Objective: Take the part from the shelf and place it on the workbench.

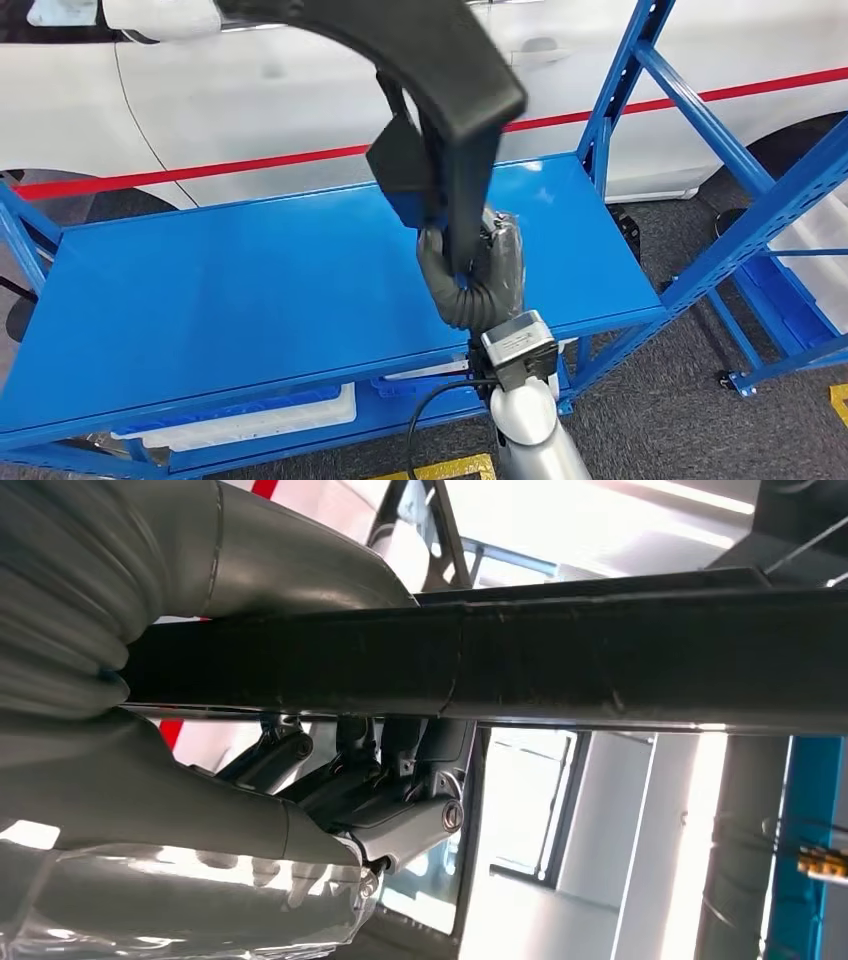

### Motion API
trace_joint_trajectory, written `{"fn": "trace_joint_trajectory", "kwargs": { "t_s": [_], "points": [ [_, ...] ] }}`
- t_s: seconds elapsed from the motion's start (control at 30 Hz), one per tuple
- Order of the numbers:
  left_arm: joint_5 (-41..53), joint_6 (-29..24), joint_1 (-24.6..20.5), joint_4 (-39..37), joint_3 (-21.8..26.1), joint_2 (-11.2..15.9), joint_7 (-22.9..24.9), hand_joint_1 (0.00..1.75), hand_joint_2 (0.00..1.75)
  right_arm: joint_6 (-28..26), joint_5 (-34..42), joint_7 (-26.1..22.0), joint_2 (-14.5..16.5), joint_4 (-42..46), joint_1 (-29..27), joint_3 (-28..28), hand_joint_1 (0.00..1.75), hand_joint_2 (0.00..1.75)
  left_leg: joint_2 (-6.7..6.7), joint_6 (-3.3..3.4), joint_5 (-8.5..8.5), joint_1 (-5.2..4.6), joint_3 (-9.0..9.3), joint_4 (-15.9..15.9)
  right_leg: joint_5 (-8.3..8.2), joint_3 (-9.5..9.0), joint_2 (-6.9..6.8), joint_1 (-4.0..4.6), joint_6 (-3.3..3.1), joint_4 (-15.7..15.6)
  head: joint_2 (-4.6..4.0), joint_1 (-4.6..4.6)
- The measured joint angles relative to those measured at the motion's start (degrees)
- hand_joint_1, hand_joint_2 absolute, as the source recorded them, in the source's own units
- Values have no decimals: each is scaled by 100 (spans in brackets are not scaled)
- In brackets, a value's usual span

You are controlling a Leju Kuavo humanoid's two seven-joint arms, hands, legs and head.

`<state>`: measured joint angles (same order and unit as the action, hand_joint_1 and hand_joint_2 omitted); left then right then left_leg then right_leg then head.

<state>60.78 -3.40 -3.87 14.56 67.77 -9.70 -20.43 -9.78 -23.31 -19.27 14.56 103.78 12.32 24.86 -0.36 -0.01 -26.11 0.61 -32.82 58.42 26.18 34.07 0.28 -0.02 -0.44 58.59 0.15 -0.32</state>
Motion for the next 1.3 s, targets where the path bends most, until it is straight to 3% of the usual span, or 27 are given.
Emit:
{"fn": "trace_joint_trajectory", "kwargs": {
  "t_s": [0.07,0.1,0.17,0.2,0.23,0.27,0.33,0.4,0.5,0.57,0.6,0.67,0.73,0.77,0.87,0.93,1.03,1.07,1.13,1.2,1.23,1.27,1.3],
  "points": [
    [4,-2,2,0,4,-15,-4,0,175,45,96,-27,-21,94,-75,-62,175,175,12,62,49,26,25,-67,109,45,-1,-6,65,120,1,8],
    [4,-8,-6,0,6,-22,-11,0,175,97,195,-37,-31,131,-118,-96,175,175,19,87,69,41,33,-95,260,147,-2,-9,92,354,1,15],
    [-10,-27,-22,0,29,-26,-38,0,175,225,496,-72,-57,159,-282,-190,175,175,23,109,79,43,25,-100,637,493,-5,-28,128,1105,1,28],
    [-24,-39,-23,0,52,-30,-51,0,175,272,634,-96,-72,151,-395,-250,175,175,18,111,78,42,21,-97,744,647,-5,-33,138,1426,1,29],
    [-41,-51,-21,0,76,-35,-60,0,175,297,743,-115,-85,139,-507,-304,175,175,14,112,77,42,20,-93,740,716,-6,-37,141,1561,0,31],
    [-56,-62,-19,0,97,-42,-63,0,175,309,820,-128,-94,124,-604,-352,175,175,10,109,75,42,20,-88,630,675,-7,-38,135,1466,1,31],
    [-81,-84,-22,0,125,-66,-61,0,175,339,941,-174,-101,100,-775,-428,175,175,8,90,63,41,28,-76,261,313,-10,-37,102,744,1,30],
    [-102,-90,-34,0,161,-89,-56,0,175,457,1051,-343,-104,75,-1042,-508,175,175,-2,45,36,18,30,-51,61,-9,-13,-16,52,111,1,26],
    [-110,-94,-34,0,231,-108,-52,0,175,826,1147,-827,-96,47,-1682,-665,175,175,-13,-47,13,7,42,-56,52,-82,-15,5,-34,-42,1,25],
    [-92,-102,-28,0,263,-116,-48,0,175,1044,1158,-1100,-61,41,-2062,-804,175,175,-6,-107,-103,14,8,68,40,-99,-24,-15,-101,-71,1,14],
    [-83,-106,-29,0,274,-120,-46,0,175,1125,1163,-1200,-36,41,-2211,-881,175,175,-1,-130,-253,17,-83,293,35,-107,-30,-29,-131,-85,1,1],
    [-79,-102,-29,0,296,-130,-50,0,175,1250,1195,-1340,10,42,-2452,-1038,175,175,4,-162,-655,23,-405,1042,32,-107,-42,-24,-170,-78,1,-24],
    [-79,-89,-24,0,320,-140,-68,0,175,1357,1228,-1476,52,51,-2652,-1195,175,175,4,-171,-851,25,-635,1583,27,-96,-49,-8,-183,-57,1,-24],
    [-79,-83,-22,0,332,-146,-79,0,175,1400,1214,-1556,75,64,-2737,-1265,175,175,4,-159,-782,23,-597,1535,27,-90,-45,0,-184,-46,1,-25],
    [-75,-70,-29,1,364,-159,-100,0,175,1477,1054,-1763,160,136,-2938,-1422,175,175,6,-46,-276,-9,-19,445,30,-85,-26,35,-174,-16,1,-22],
    [-73,-53,-41,2,377,-160,-108,0,175,1514,959,-1798,198,170,-3023,-1484,175,175,11,21,-144,-45,190,8,21,-80,-26,41,-131,-7,0,-21],
    [-68,-35,-42,2,385,-168,-111,0,175,1538,869,-1802,232,184,-3095,-1557,175,175,23,90,-61,-51,184,-79,2,-73,-27,24,-23,-9,1,-21],
    [-66,-31,-43,2,387,-172,-109,0,175,1539,846,-1802,241,193,-3111,-1578,175,175,34,125,-11,-36,179,-119,76,-49,-25,23,11,46,1,-16],
    [-66,-22,-50,2,390,-180,-101,0,175,1540,829,-1803,249,208,-3137,-1612,175,175,58,179,93,-9,123,-173,497,120,-20,6,68,504,1,12],
    [-66,-19,-51,2,392,-180,-86,0,175,1540,828,-1804,256,211,-3167,-1636,175,175,67,195,168,-14,7,-163,974,350,-21,-25,121,1224,0,34],
    [-66,-19,-49,2,393,-180,-77,0,175,1542,828,-1805,259,211,-3184,-1644,175,175,71,187,200,-15,-50,-149,1071,390,-22,-44,144,1452,1,36],
    [-66,-19,-47,2,393,-181,-68,0,175,1543,828,-1805,262,211,-3200,-1650,175,175,74,175,229,-12,-106,-131,1044,321,-24,-63,161,1461,1,37],
    [-66,-19,-47,2,394,-182,-61,0,175,1545,828,-1806,265,212,-3211,-1654,175,175,75,157,255,-8,-160,-106,928,141,-26,-83,175,1251,1,39]
  ]
}}
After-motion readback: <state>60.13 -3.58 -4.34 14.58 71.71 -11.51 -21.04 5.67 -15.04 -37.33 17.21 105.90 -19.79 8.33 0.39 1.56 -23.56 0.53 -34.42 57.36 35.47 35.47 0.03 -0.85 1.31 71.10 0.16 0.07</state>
